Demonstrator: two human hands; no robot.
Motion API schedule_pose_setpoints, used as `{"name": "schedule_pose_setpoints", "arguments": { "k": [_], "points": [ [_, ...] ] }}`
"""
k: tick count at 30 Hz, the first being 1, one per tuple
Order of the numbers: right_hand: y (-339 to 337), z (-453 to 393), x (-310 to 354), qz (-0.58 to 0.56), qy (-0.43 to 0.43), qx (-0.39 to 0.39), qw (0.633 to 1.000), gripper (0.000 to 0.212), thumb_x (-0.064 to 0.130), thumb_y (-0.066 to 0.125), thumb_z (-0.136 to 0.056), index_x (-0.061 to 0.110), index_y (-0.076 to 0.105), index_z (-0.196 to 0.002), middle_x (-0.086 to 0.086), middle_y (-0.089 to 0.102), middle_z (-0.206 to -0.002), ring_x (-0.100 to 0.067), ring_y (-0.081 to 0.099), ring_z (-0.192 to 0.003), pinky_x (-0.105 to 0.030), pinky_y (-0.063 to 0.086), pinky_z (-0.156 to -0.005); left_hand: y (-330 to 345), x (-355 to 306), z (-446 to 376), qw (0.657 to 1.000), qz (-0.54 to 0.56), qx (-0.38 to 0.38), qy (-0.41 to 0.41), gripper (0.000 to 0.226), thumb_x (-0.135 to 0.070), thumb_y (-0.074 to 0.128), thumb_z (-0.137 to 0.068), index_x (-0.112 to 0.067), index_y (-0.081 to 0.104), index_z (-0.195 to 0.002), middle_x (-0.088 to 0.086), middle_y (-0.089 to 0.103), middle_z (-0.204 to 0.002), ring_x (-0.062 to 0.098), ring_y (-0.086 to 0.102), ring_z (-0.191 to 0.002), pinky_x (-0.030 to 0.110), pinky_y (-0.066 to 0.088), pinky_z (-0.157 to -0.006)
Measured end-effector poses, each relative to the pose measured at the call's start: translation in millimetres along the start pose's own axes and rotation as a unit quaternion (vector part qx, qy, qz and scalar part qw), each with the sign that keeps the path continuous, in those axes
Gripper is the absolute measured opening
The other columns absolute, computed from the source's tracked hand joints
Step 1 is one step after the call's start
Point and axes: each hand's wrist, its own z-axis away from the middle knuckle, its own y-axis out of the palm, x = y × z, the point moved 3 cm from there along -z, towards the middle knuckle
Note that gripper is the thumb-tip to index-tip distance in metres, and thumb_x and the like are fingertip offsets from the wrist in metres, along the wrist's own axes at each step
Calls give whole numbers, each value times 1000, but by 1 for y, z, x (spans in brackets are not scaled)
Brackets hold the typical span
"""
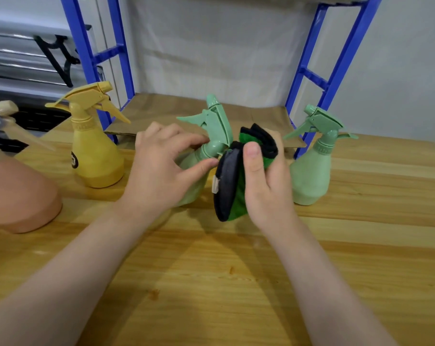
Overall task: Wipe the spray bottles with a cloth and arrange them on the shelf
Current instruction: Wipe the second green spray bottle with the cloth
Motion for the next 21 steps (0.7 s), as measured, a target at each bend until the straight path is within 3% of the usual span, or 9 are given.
{"name": "schedule_pose_setpoints", "arguments": {
  "k": [3,6,9,12,15,18,21],
  "points": [
    [4,3,0,16,3,19,1000,36,52,42,-95,24,45,-117,5,61,-105,-7,60,-102,-24,46,-89,-3,-9,1,997,-60,-20,33,41,-54,62,-80,-19,73,-98,-4,66,-88,24,50,-85,34,27,-78],
    [4,3,-2,34,12,12,999,43,55,42,-94,23,43,-122,-2,60,-113,-14,59,-109,-37,48,-95,-3,-14,3,992,-98,-32,70,39,-51,64,-82,-17,73,-97,-2,66,-85,22,49,-84,31,23,-79],
    [2,1,-4,42,23,28,998,52,62,44,-92,24,39,-126,-4,57,-119,-18,57,-114,-42,48,-96,0,-18,5,989,-112,-28,88,37,-50,65,-83,-17,74,-98,-3,65,-84,20,47,-83,31,23,-81],
    [3,2,-4,10,17,85,996,52,43,56,-86,25,36,-131,-6,54,-125,-23,55,-118,-47,46,-100,2,-20,6,990,-112,-20,84,37,-50,65,-83,-17,73,-97,-3,64,-84,21,48,-83,31,23,-81],
    [6,3,-5,-43,43,132,989,57,27,51,-72,36,37,-127,-8,53,-125,-31,56,-114,-54,46,-98,2,-20,5,991,-111,-20,68,36,-49,64,-82,-16,73,-96,-3,65,-85,18,44,-84,29,21,-81],
    [5,2,-5,-49,46,107,992,56,26,49,-70,38,38,-123,-9,54,-122,-29,56,-111,-54,46,-97,3,-18,4,991,-121,-21,59,36,-49,65,-80,-17,73,-96,-2,67,-86,19,44,-85,31,22,-81],
    [2,0,1,-11,-9,52,999,50,23,51,-77,34,35,-123,-11,52,-118,-27,53,-112,-48,44,-100,1,-17,4,986,-146,-29,71,35,-48,65,-83,-18,73,-98,-2,67,-87,21,47,-86,37,28,-81]
  ]
}}
